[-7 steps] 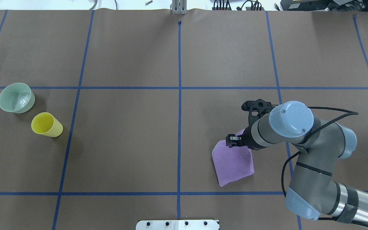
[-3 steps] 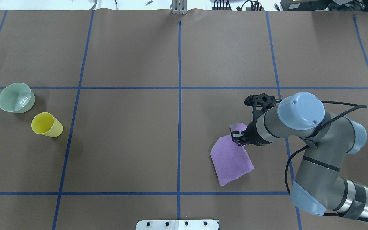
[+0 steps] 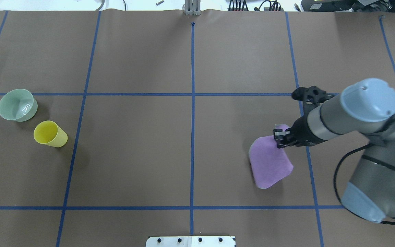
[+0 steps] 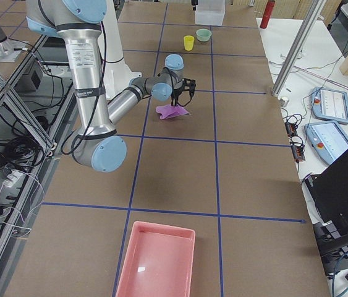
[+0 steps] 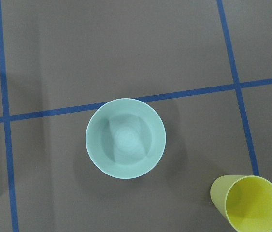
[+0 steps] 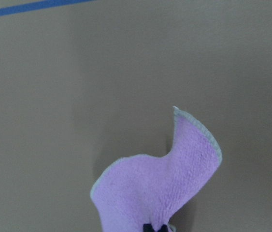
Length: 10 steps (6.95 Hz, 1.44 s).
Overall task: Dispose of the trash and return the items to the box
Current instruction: 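Lift the purple cloth with the right gripper and carry it off the table, then release the purple cloth into the pink bin with the right gripper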
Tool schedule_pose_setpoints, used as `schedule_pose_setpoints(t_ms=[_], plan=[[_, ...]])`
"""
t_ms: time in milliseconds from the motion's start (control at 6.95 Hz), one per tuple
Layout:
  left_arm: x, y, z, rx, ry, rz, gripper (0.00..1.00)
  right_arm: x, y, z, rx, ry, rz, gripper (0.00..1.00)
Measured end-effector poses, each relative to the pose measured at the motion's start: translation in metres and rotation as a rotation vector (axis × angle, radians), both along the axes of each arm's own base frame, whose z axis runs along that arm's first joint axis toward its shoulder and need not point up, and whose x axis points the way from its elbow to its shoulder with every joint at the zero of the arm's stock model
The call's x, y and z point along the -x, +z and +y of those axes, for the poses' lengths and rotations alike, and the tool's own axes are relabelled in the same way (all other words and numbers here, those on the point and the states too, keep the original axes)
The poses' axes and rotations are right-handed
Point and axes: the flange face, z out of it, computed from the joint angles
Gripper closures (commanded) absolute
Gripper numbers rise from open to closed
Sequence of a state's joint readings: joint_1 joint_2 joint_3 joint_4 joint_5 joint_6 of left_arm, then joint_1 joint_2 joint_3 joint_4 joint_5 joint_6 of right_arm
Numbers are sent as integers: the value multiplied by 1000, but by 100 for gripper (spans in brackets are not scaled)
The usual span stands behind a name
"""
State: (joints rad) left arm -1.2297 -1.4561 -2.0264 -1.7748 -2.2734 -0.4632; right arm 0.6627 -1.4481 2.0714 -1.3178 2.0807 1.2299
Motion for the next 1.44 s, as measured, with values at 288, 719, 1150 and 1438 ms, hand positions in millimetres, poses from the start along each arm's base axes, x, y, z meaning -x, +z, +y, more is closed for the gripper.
schedule_pose_setpoints(t_ms=[288,719,1150,1438], plan=[[0,2,1,4,0,-1,2,-116,30,-4,-27,18,2,100],[-1,6,1,11,3,-2,2,-279,113,-9,-135,-21,103,100],[-4,12,-1,21,7,-4,2,-418,193,4,-209,-100,220,100],[-6,19,-5,30,12,-8,2,-477,268,21,-215,-152,256,100]])
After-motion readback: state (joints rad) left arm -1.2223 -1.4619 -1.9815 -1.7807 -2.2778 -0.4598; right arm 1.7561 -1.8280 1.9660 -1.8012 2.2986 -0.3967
